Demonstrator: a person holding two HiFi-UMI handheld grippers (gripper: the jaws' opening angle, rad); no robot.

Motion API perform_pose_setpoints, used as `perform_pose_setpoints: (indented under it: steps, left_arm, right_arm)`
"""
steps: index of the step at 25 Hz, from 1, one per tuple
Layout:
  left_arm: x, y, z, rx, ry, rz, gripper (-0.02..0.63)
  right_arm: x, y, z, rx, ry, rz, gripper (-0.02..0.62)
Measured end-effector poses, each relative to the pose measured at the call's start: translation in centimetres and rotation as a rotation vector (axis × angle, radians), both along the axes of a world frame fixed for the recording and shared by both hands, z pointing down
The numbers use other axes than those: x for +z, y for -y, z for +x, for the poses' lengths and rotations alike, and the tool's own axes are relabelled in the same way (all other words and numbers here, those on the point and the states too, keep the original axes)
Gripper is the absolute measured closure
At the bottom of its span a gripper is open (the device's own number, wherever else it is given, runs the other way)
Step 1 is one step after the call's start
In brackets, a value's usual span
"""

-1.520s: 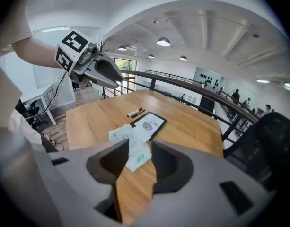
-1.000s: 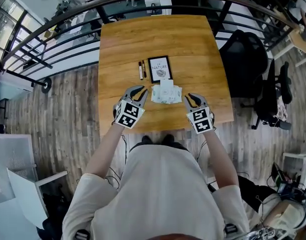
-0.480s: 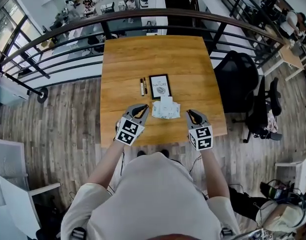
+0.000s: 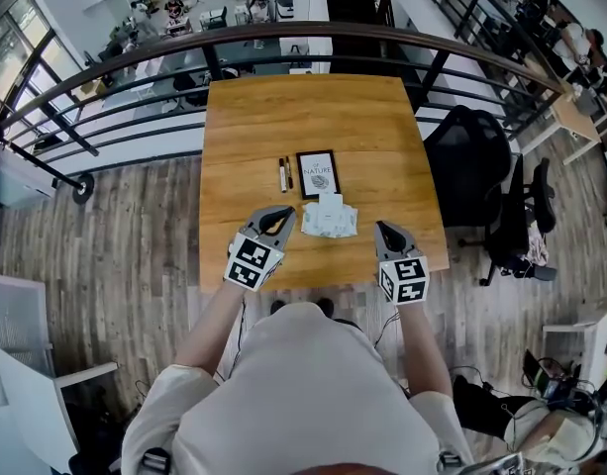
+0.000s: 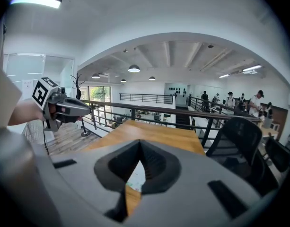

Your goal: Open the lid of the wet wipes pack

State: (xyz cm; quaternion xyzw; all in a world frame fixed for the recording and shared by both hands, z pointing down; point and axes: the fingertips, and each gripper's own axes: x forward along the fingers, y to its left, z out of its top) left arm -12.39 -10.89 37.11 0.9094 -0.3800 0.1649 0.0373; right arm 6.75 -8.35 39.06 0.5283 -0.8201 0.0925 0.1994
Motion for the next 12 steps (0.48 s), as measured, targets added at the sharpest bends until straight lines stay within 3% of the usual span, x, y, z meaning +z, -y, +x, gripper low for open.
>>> perform_pose_setpoints:
  steps: [12]
  left_arm:
    - [0.3, -0.9, -0.4, 0.013, -0.002, -0.01, 0.612]
  right_arm:
    - [-0.3, -1.0, -0.6, -0.003, -0.003, -0.002, 0.594]
